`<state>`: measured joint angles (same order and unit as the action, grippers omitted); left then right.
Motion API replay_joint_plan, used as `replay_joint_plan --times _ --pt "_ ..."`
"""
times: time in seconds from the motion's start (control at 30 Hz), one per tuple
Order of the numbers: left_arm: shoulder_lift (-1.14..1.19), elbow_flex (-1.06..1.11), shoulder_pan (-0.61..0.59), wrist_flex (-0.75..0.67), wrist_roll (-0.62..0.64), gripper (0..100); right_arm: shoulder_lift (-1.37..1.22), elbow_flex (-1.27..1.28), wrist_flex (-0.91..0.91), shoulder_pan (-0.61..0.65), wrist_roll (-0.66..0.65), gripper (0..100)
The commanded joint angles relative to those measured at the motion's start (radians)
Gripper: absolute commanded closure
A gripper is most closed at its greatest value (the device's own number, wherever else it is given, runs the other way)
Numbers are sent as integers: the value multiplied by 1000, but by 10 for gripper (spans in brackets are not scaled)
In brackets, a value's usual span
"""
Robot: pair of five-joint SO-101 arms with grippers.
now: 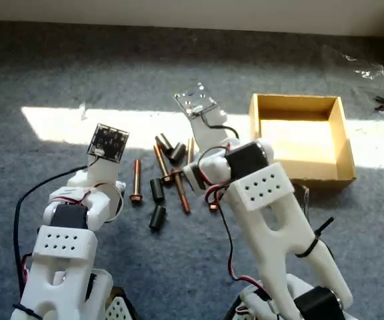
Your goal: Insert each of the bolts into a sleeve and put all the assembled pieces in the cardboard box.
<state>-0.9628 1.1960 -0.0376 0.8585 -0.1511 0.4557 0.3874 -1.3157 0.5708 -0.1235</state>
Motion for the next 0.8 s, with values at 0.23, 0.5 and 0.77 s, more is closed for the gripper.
replay_joint_plan --times 0.23,0.5,0.77 --pt "277 -236 67 68 66 989 286 265 159 1 -11 994" --pt "642 -444 74 87 72 989 467 486 275 -73 -12 994" --pt "743 -542 174 152 169 915 529 602 372 -74 -12 994"
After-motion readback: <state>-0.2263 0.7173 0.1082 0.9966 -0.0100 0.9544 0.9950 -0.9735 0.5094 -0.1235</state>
